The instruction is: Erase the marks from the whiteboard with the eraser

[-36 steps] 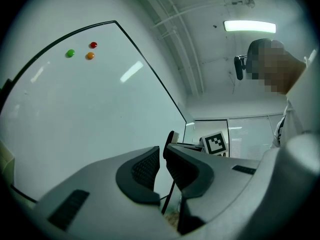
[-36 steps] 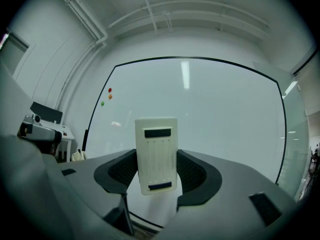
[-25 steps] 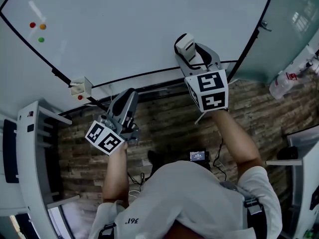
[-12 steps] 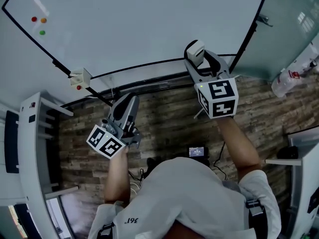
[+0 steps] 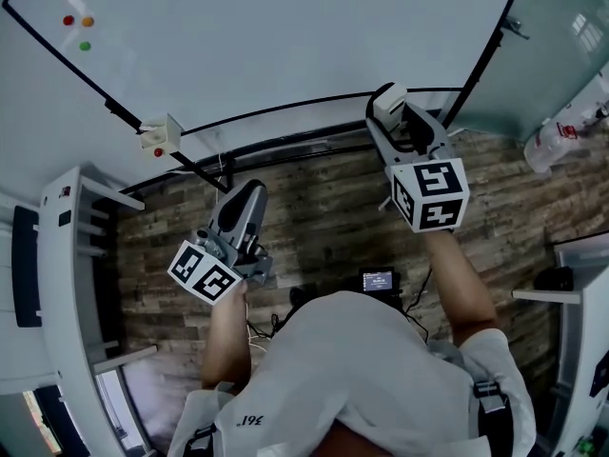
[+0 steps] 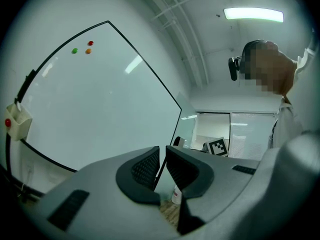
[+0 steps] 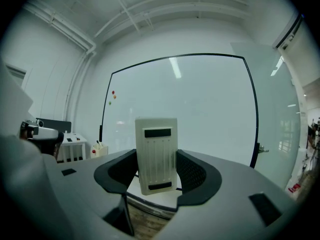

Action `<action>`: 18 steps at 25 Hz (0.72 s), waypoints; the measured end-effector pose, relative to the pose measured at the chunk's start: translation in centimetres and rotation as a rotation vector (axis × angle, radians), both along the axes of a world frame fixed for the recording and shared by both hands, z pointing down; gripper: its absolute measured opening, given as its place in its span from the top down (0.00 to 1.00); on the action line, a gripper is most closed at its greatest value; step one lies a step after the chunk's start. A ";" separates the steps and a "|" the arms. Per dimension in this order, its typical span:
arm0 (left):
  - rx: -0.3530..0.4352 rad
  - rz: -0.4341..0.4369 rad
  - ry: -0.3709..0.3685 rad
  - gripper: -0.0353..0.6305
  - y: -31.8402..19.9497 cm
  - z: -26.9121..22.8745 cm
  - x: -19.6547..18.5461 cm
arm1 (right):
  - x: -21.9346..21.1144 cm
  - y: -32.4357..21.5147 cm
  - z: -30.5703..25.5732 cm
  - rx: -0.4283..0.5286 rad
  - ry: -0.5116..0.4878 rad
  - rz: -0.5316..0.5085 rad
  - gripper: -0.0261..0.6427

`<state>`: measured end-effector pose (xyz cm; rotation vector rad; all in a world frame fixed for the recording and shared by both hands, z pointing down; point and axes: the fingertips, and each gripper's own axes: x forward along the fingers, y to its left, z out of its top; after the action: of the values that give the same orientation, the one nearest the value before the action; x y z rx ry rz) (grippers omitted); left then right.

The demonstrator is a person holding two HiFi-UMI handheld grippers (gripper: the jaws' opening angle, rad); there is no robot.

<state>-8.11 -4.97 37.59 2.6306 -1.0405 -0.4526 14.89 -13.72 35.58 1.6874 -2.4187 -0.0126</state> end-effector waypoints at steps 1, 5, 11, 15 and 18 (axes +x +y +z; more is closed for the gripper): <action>-0.005 0.002 -0.001 0.88 0.1 0.1 -0.4 | -0.3 0.3 0.2 -0.006 -0.004 0.002 0.57; -0.012 0.013 -0.008 0.88 0.5 0.4 -1.6 | -1.0 1.1 0.6 -0.012 -0.017 0.017 0.57; -0.030 0.034 -0.002 0.88 1.7 1.5 -3.8 | -2.9 2.2 1.2 -0.013 -0.014 0.035 0.57; -0.052 0.047 0.003 0.88 2.1 2.0 -3.7 | -3.1 2.6 1.9 -0.028 -0.013 0.030 0.57; -0.058 0.059 0.002 0.88 2.3 2.1 -3.7 | -3.4 3.0 2.1 -0.031 -0.012 0.023 0.57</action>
<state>-11.84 -2.69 39.72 2.6014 -0.9582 -0.4051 11.49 -10.71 37.68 1.7071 -2.3952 0.0389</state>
